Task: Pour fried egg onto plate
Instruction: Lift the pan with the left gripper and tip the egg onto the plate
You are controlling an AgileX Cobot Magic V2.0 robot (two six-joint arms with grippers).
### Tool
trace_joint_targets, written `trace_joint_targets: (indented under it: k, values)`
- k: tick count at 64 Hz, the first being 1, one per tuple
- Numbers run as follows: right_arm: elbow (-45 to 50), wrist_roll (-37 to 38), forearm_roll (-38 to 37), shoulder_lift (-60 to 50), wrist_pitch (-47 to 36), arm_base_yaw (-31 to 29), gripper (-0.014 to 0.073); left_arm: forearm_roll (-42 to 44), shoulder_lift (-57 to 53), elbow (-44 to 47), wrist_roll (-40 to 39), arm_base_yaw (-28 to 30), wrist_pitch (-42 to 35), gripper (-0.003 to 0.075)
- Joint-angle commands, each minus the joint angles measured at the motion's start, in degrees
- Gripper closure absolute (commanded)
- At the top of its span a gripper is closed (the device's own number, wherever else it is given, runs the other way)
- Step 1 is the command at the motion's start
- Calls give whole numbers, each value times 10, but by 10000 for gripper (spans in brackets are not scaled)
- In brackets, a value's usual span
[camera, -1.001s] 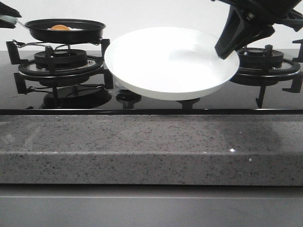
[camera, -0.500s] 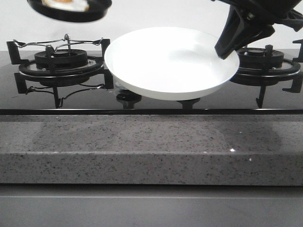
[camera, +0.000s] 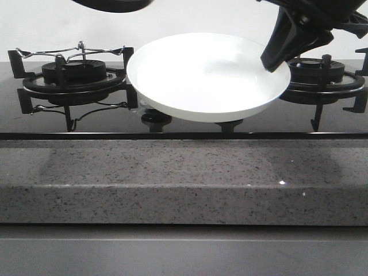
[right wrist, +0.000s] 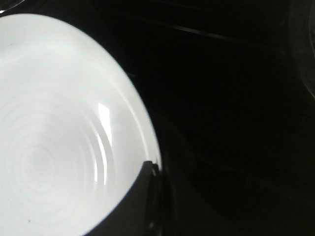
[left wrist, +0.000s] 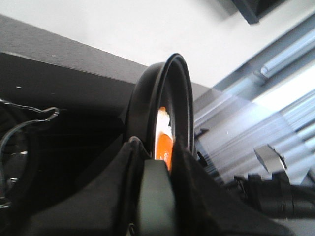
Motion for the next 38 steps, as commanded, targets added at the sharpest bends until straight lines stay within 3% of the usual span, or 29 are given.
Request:
trace_joint_targets:
  k: [1, 38]
  values:
    - [-15, -5, 18, -22, -25, -2, 661, -54, -41, -15, 17, -25, -10, 741]
    - [-15, -5, 18, -22, -25, -2, 661, -11, -91, -15, 218, -192, -137, 741]
